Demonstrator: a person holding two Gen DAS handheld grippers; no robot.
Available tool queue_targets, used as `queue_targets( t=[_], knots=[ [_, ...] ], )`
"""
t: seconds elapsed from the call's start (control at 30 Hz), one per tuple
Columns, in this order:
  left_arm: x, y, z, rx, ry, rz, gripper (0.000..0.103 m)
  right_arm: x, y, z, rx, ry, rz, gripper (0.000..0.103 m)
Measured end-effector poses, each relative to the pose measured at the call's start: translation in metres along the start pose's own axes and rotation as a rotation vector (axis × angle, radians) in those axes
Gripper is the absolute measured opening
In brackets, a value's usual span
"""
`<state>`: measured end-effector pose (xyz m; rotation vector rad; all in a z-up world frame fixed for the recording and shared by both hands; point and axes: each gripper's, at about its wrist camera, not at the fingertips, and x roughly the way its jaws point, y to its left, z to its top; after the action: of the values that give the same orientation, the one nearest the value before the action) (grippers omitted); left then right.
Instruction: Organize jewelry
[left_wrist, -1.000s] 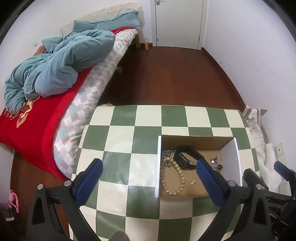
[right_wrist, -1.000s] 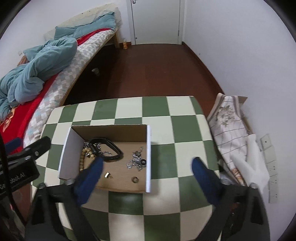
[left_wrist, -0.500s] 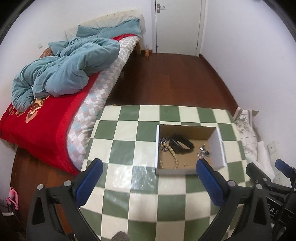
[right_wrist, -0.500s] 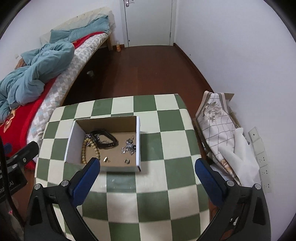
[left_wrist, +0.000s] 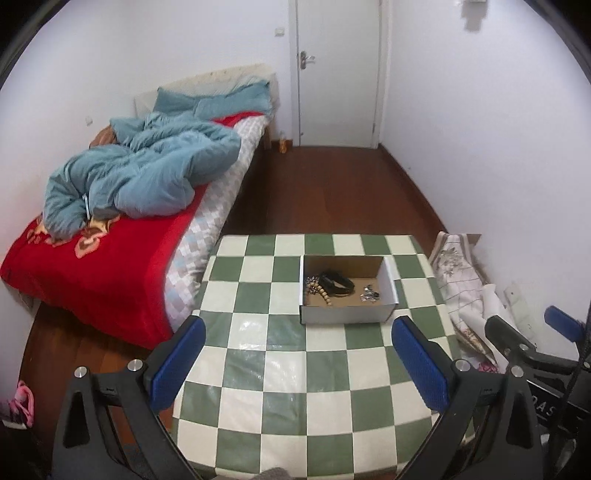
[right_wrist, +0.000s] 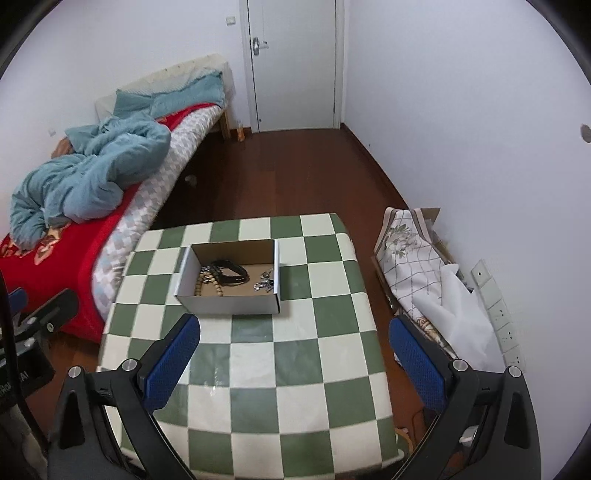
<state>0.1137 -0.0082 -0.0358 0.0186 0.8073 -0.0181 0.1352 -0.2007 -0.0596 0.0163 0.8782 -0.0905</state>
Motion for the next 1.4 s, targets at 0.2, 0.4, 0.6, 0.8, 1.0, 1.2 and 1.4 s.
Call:
queue_targets(
  t=[0.2,0.4,0.6,0.8,1.0,1.2,1.4],
  knots=[
    [-0.044,0.002,-0.008,-0.015,-0.038,-0.017,0.103,-0.055,-0.009,-0.009,0.010,-0.048,-0.003,0.103],
    [-0.071,0.010,-0.013,-0.049,-0.052,-0.037,0.103,-0.100,-0.014,-0.015,0.007,-0.090,-0.006,0.103],
    [-0.085,0.010,-0.013,-0.035,-0.051,-0.038,0.103,-0.126,-0.014,-0.018,-0.003,-0.091,0.010,0.103],
    [-0.081,0.008,-0.001,-0.042,-0.050,-0.006,0.103,-0.130,-0.013,-0.006,-0.004,-0.088,0.020,0.103],
    [-0.066,0.007,0.019,-0.054,-0.058,0.016,0.103,-0.118,-0.012,0.022,-0.011,-0.097,-0.003,0.103],
    [-0.048,0.007,0.028,-0.044,-0.046,0.037,0.103,-0.091,-0.006,0.041,-0.033,-0.058,0.000,0.103],
    [-0.038,0.007,0.031,-0.042,-0.021,0.042,0.103,-0.068,-0.001,0.048,-0.046,-0.025,-0.007,0.103]
  ],
)
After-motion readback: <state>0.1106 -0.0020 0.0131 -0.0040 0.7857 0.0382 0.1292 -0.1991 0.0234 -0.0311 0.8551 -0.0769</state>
